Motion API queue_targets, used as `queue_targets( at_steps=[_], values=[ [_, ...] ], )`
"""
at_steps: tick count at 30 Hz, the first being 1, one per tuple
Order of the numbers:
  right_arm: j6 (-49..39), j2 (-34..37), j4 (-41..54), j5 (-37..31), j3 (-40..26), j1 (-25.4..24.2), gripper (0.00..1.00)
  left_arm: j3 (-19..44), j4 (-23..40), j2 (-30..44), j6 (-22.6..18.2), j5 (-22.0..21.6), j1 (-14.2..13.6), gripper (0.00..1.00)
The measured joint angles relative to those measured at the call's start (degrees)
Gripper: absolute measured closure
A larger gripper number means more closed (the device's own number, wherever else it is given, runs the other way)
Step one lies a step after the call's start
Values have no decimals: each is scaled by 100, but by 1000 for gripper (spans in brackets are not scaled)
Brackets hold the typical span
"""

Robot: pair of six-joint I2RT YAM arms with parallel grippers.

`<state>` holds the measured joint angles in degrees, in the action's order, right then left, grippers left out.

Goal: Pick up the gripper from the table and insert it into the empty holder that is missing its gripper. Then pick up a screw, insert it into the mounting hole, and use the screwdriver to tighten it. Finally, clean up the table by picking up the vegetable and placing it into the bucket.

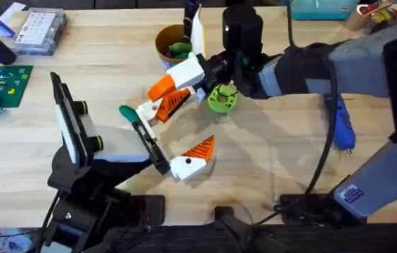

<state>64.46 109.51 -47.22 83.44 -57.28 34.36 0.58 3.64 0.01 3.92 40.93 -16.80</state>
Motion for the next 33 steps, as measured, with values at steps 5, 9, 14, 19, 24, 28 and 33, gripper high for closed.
queue_targets(
  at_steps=[5,9,14,19,24,28,33],
  values=[
    [-124,-2,427,3,0,-131,14,0,0,0,0,0,0,11],
    [-338,-2,959,22,0,-206,13,0,0,-2,0,0,0,11],
    [-500,-2,1025,144,0,-334,15,0,0,-2,0,0,0,11],
    [-567,-2,1038,344,0,-583,84,0,0,-1,2,0,0,11],
    [-650,-2,1040,385,0,-716,220,0,0,-2,0,0,0,11],
    [-754,-2,1042,385,0,-714,382,0,0,0,2,0,0,11],
    [-798,-2,1060,385,0,-716,425,0,0,-2,2,0,0,11]
  ],
)
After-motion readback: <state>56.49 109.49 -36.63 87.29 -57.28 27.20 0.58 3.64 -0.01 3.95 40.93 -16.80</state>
